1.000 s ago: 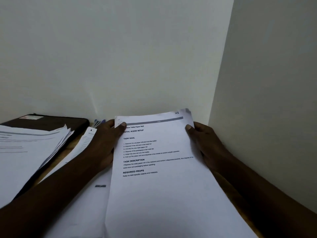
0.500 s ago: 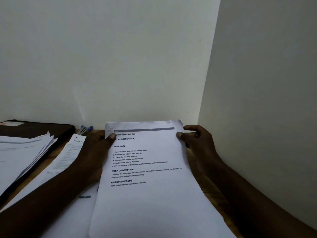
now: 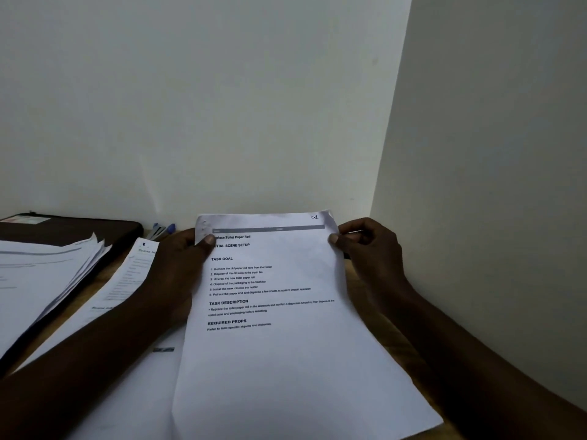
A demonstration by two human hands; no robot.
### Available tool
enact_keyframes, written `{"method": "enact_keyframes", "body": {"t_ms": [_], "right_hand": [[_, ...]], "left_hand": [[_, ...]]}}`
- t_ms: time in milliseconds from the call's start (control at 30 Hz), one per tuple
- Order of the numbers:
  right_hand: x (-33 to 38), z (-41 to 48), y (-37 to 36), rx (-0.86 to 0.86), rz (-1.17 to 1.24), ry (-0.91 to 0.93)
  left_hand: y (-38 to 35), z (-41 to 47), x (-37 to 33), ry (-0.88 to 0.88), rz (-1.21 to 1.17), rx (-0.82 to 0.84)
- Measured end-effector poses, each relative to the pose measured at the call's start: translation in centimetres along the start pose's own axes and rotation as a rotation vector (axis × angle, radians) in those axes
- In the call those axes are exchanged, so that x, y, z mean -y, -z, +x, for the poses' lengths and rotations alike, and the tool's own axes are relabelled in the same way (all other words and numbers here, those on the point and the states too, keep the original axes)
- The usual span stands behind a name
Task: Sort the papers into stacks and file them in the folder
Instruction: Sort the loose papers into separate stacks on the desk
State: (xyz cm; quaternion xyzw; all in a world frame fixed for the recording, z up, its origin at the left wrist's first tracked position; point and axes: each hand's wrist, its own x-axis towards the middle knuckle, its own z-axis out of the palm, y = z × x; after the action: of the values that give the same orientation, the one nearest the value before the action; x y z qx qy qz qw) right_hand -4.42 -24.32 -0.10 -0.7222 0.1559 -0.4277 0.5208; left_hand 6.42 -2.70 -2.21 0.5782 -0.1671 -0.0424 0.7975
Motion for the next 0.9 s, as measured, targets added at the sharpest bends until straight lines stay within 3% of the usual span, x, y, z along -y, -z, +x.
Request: {"method": "enact_keyframes", "body": {"t_ms": [367, 500, 567, 667, 767, 900], "right_hand": [[-0.5, -0.1, -0.6, -0.05, -0.063, 0.309], [-0.2, -0.7, -1.2, 0.204, 0.102, 0.2], [0.2, -1.0, -1.2, 0.23, 0.177, 0.076], [0.5, -1.2, -1.1, 0.154, 0.254, -0.003], [-0.4, -0.5, -1.1, -0.054, -0.024, 0.109], [-1.3, -0.4, -1.1, 0.002, -0.048, 0.025]], "left_hand": [[0.1, 0.3, -0.2, 0.032, -0.015, -0.036], [0.1, 0.3, -0.4, 0.025, 0.009, -0.044], [0.1, 0.2, -0.5, 0.017, 0.023, -0.036], [-0.1, 0.0, -0.6, -0.008, 0.032, -0.025], [-0.1, -0.1, -0.7, -0.024, 0.043, -0.025], [-0.1, -0.1, -0.6, -0.037, 0.059, -0.013]]}}
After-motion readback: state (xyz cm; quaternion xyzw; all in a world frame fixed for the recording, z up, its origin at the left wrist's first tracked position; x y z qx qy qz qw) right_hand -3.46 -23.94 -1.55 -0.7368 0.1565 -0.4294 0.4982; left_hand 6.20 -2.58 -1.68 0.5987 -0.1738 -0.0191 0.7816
